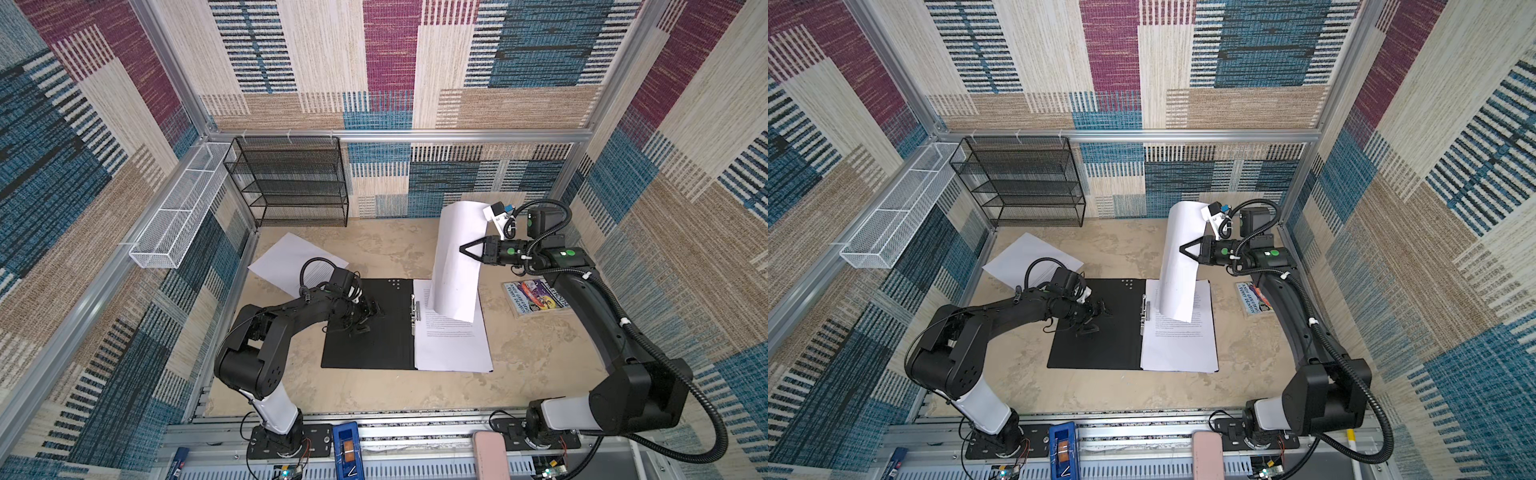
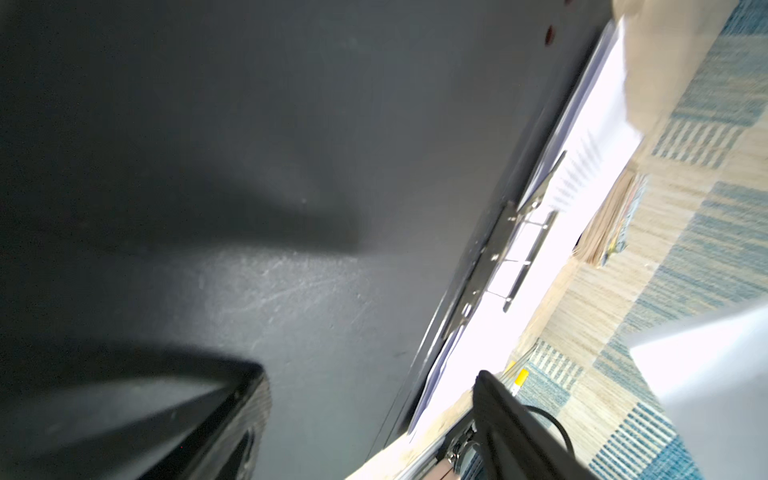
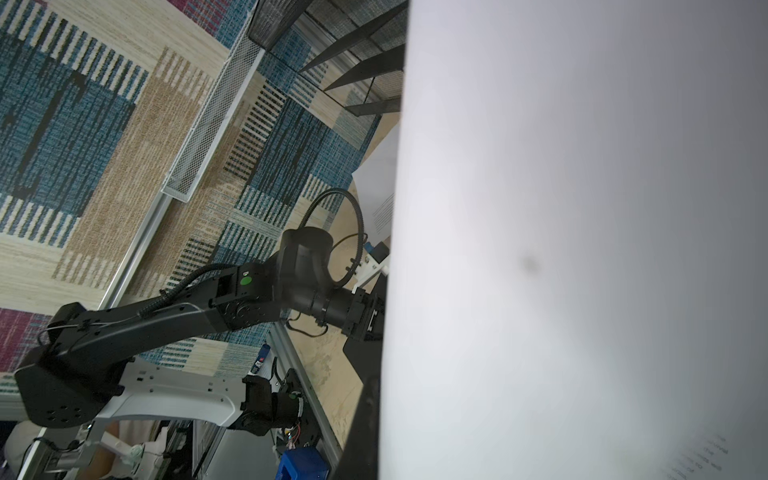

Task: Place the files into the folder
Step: 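Lower the sheet onto the folder with the right gripper while left holds the clip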

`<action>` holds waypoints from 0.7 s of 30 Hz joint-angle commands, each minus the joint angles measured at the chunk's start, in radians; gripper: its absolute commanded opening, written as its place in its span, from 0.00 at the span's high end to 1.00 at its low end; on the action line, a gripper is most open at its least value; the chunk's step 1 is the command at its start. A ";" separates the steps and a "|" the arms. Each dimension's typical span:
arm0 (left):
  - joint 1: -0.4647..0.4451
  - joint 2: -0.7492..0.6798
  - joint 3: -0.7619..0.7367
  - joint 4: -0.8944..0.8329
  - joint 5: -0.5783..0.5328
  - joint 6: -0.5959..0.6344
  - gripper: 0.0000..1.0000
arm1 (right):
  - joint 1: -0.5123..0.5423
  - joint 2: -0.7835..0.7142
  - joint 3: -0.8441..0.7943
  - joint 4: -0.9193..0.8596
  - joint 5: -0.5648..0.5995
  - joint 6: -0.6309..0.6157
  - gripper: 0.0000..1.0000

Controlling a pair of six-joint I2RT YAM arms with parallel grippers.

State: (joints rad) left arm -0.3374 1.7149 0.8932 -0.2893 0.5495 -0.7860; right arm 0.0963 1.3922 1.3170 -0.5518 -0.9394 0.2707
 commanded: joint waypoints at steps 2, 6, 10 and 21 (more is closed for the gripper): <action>0.045 0.013 -0.028 -0.212 -0.255 0.083 0.19 | -0.001 0.005 -0.052 -0.039 -0.088 -0.045 0.96; 0.062 0.009 -0.033 -0.212 -0.244 0.089 0.19 | -0.024 -0.028 -0.224 0.070 -0.141 0.005 0.97; 0.066 0.012 -0.033 -0.199 -0.226 0.089 0.19 | -0.038 0.010 -0.302 -0.019 0.079 -0.063 0.99; 0.068 0.015 -0.031 -0.193 -0.203 0.091 0.19 | 0.004 0.184 -0.378 -0.053 0.442 -0.129 1.00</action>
State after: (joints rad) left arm -0.2745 1.7008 0.8810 -0.3038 0.5575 -0.7258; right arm 0.0864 1.5436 0.9306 -0.5961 -0.6155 0.1738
